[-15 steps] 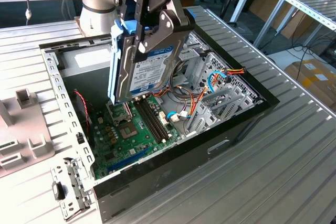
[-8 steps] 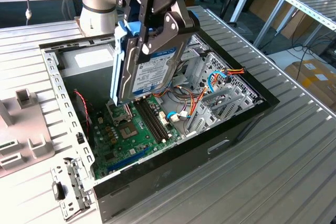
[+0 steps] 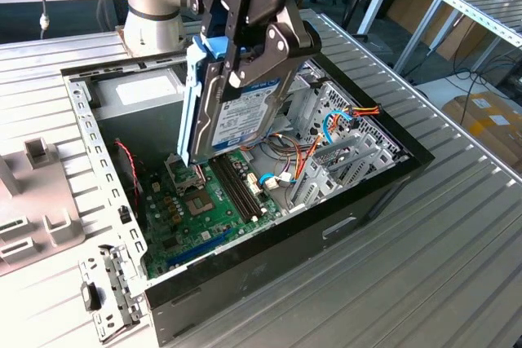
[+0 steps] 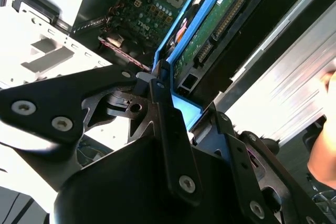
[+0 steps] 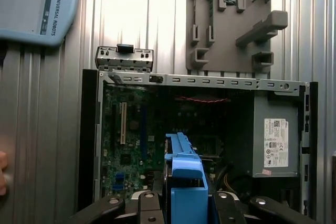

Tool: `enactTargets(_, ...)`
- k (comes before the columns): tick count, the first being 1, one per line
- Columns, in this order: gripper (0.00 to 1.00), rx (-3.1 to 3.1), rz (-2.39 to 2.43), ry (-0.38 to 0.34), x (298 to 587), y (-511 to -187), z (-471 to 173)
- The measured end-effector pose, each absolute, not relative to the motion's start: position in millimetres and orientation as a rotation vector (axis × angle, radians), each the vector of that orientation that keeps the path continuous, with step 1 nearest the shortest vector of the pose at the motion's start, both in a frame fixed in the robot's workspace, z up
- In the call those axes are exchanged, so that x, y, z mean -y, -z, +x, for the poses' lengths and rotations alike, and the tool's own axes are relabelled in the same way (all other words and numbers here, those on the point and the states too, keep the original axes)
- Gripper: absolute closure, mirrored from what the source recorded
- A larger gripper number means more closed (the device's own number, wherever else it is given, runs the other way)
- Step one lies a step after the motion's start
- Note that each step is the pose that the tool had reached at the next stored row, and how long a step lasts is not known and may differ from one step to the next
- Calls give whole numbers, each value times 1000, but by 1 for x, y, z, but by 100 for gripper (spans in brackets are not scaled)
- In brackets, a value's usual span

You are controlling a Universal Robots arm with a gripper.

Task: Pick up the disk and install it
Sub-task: 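Pick up the disk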

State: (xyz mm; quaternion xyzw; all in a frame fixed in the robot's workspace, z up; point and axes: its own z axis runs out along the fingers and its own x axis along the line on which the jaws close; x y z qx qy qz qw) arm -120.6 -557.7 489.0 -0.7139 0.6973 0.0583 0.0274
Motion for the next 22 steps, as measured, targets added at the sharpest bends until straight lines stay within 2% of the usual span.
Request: enactTargets(22, 63, -2153, -2204, -180, 568, -488, -106)
